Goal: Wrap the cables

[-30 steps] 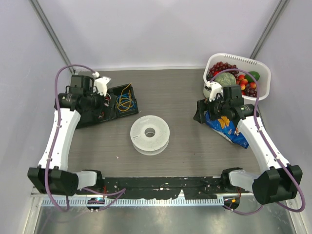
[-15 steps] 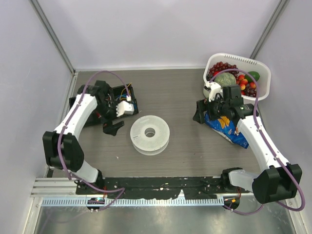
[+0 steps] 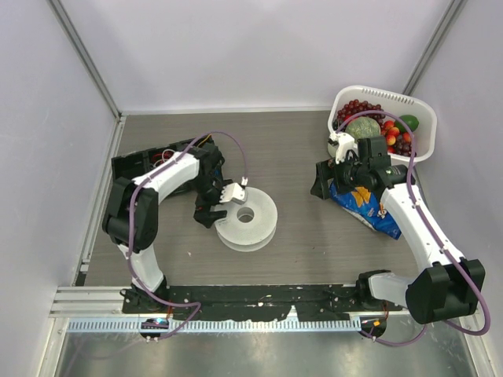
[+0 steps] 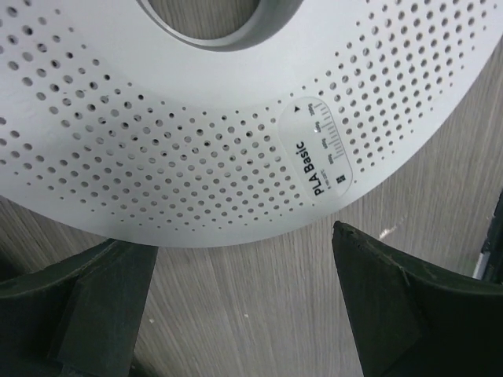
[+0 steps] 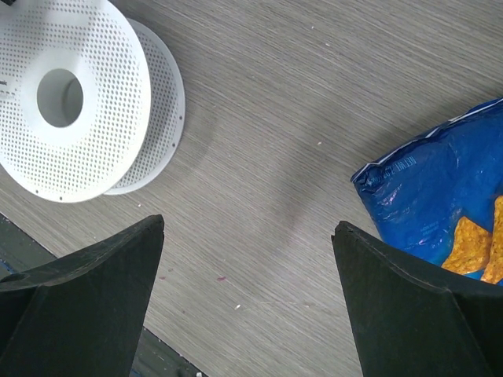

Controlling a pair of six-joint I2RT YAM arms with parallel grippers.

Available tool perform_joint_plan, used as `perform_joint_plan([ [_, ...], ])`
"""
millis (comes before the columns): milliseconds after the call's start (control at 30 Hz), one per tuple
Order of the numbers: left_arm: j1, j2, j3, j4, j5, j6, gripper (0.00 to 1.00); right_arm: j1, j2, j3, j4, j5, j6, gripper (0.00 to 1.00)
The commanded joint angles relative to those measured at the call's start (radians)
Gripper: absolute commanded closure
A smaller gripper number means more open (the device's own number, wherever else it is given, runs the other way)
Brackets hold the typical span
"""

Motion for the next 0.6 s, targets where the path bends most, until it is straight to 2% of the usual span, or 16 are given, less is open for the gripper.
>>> perform_joint_plan([
  [0, -0.070, -0.046, 0.003, 0.094, 0.071, -0.065, 0.05, -0.007, 0.009, 0.041, 0.011, -0.018, -0.007, 0.07],
  [133, -0.138, -0.092, -0.031, 0.140, 0.082, -0.136, 0.05, -0.007, 0.010, 0.042, 0.014, -0.021, -0.004, 0.07],
  [300, -0.124, -0.197, -0.008, 0.171, 0.120, -0.326, 0.05, -0.007, 0.017, 0.054, 0.012, -0.021, -0.007, 0.07],
  [400, -0.040, -0.305, 0.013, 0.169, 0.137, -0.417, 0.04, -0.005, 0.018, 0.062, 0.011, -0.021, -0.012, 0.07],
  [567, 0.208, -0.446, 0.090, 0.108, 0.206, -0.466, 0.01, -0.005, 0.024, 0.077, 0.014, -0.026, -0.012, 0.07],
])
